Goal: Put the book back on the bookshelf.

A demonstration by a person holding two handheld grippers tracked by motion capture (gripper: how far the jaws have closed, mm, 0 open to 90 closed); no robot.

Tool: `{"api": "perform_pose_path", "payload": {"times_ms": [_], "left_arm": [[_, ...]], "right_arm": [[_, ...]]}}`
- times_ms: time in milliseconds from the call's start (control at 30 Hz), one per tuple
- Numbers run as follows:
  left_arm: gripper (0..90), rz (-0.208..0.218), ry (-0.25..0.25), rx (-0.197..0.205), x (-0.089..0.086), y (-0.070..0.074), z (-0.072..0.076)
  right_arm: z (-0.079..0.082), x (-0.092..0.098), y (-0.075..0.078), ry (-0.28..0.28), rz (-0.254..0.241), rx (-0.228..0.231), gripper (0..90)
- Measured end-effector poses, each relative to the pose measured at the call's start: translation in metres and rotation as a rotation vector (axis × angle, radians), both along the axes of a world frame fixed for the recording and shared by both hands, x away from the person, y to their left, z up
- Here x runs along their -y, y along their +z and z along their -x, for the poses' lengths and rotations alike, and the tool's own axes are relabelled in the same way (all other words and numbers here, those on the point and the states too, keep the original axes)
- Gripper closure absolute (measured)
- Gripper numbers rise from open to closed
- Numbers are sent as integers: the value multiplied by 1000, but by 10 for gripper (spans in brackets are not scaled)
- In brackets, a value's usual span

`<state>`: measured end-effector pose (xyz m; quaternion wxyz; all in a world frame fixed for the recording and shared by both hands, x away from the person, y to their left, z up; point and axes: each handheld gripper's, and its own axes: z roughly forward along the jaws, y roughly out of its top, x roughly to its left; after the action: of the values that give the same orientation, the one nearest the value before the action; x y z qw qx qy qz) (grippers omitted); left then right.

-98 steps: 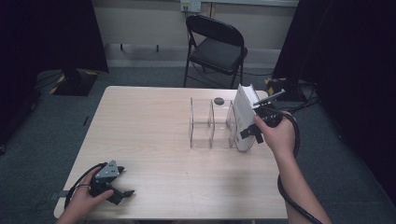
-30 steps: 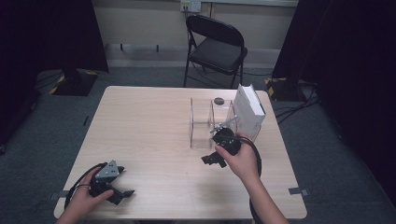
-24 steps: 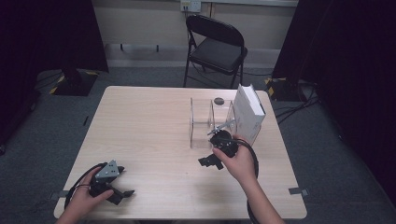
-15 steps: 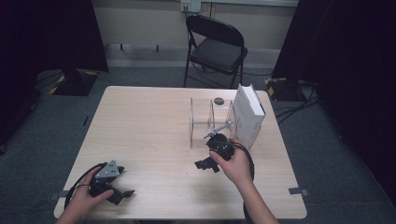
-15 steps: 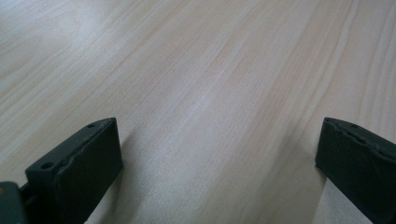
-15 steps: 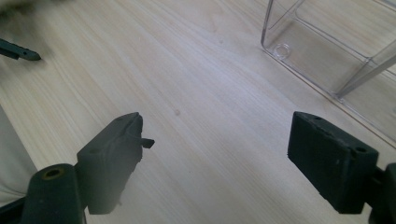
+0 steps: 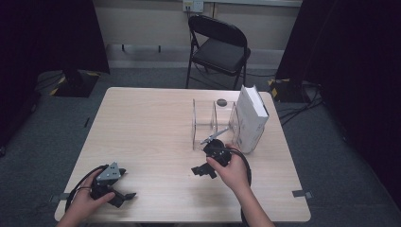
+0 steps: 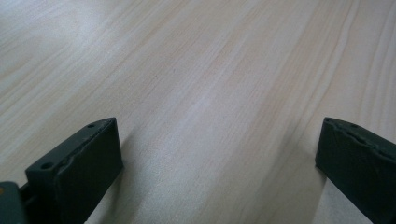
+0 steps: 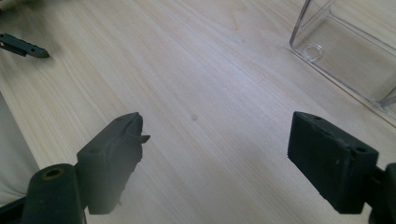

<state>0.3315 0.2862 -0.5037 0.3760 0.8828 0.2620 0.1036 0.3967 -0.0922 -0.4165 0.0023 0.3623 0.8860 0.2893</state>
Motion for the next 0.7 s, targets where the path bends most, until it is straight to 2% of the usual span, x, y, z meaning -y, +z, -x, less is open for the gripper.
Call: {"api": "perform_pose_path", "payload": {"times_ms": [700], "left_arm": [[0, 0, 0, 0, 0, 0, 0]], "right_arm": [[6, -16, -17, 24, -24, -13, 176]]}}
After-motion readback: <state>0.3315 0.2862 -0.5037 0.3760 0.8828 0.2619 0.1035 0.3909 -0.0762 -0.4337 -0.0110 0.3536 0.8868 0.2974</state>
